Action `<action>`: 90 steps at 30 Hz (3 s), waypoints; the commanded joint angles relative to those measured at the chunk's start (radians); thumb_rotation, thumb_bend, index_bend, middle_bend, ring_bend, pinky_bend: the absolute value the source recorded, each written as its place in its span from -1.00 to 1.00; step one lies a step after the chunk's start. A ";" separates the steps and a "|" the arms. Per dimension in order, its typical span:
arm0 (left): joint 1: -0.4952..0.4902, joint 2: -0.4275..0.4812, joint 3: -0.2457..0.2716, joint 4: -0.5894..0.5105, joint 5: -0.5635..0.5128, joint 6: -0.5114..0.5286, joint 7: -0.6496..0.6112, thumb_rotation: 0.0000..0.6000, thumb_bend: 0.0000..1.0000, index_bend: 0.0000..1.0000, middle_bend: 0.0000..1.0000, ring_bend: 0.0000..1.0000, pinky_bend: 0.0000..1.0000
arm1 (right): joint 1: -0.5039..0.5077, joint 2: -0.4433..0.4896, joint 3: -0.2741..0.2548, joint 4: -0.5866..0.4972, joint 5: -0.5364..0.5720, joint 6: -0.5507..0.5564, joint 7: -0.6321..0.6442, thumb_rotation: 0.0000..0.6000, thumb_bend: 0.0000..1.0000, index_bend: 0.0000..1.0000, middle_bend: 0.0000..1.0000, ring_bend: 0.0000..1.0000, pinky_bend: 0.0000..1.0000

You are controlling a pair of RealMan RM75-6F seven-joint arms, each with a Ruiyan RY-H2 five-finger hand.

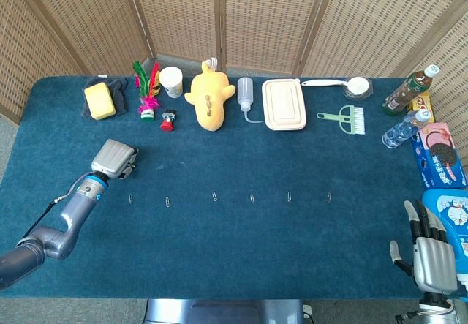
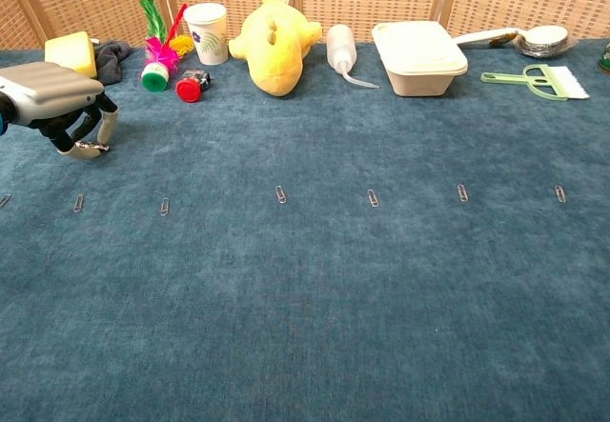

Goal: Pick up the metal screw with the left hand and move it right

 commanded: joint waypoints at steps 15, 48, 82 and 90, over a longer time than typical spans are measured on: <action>-0.007 -0.002 -0.008 -0.006 -0.022 -0.020 0.035 1.00 0.12 0.27 0.41 0.36 0.39 | -0.004 -0.002 -0.002 0.001 0.005 -0.003 0.001 1.00 -0.12 -0.99 -0.90 -0.85 -0.74; 0.012 0.219 -0.073 -0.505 0.027 0.121 -0.064 1.00 0.12 0.36 0.45 0.39 0.39 | 0.012 -0.003 -0.021 0.020 -0.056 -0.010 0.030 1.00 -0.12 -0.97 -0.89 -0.86 -0.74; -0.112 -0.012 -0.079 -0.565 0.037 0.057 -0.056 1.00 0.11 0.37 0.45 0.39 0.39 | 0.014 -0.009 -0.034 0.010 -0.084 -0.007 0.021 1.00 -0.12 -0.96 -0.90 -0.86 -0.74; -0.145 -0.078 -0.087 -0.497 0.016 0.028 -0.052 1.00 0.11 0.37 0.45 0.39 0.39 | 0.006 -0.010 -0.036 0.011 -0.082 0.003 0.025 1.00 -0.12 -0.96 -0.90 -0.86 -0.74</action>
